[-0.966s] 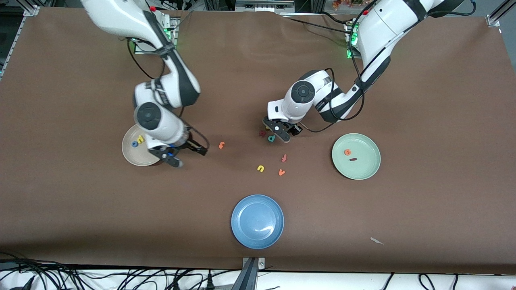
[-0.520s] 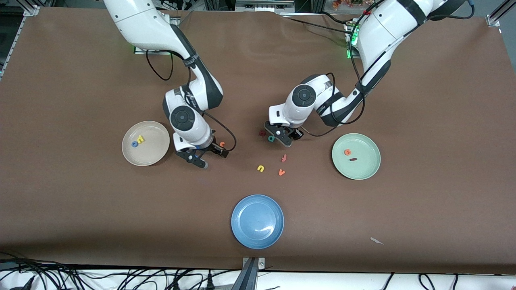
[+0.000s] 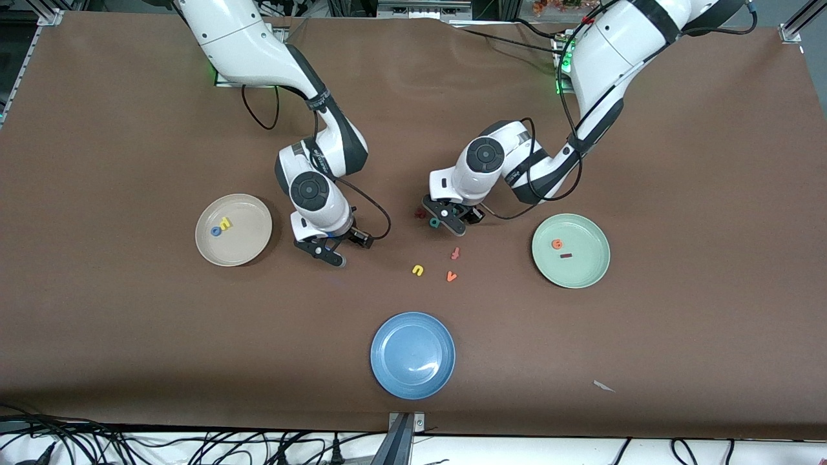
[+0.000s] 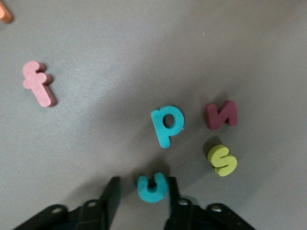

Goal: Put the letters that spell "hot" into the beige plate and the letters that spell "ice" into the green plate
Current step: 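Grasp the teal c with the left gripper while the right gripper grasps the 3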

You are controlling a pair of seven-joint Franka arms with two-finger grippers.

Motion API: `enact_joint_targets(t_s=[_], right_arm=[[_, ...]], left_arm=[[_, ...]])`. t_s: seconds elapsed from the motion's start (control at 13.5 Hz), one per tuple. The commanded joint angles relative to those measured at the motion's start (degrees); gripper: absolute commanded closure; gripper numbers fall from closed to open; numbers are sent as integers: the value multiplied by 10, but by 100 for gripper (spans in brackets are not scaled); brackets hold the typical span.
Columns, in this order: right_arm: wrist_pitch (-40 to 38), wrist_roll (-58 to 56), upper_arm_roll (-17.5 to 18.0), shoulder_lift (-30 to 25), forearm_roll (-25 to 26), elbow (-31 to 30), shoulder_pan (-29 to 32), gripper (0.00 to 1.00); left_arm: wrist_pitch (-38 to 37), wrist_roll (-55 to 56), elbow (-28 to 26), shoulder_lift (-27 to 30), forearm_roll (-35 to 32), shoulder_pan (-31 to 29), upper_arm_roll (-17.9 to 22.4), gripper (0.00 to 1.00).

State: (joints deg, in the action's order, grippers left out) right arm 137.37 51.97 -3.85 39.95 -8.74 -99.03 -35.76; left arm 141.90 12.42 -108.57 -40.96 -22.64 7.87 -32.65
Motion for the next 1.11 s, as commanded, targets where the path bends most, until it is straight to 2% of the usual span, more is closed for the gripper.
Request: enact_joint_targets(t_s=[0.0,0.15,0.37,0.52,0.74,1.04], right_arm=[[-1,4,-5,9,-9,10,-9,33],[-3,4,-5,9,-9,9,-9,40],[-5,14,-5,8,-9,9,-13,40],[-5,15,-5,8,-9,9,-17,41],[-5,17,-5,8,-9,9,-17,42],[-5,16,-5,8,-9,7,-17,83]], left_arm=[[0,25,10,-8,-23,9,5,100],[-3,24,10,2,-23,2,4,100],[-19,19,16,28,-23,-15,2,100],[-58,16,34,37,-24,-30,2,100],[-112,-75,70,38,-24,-70,4,100],[-124,-251,72,38,-24,-149,4,100]])
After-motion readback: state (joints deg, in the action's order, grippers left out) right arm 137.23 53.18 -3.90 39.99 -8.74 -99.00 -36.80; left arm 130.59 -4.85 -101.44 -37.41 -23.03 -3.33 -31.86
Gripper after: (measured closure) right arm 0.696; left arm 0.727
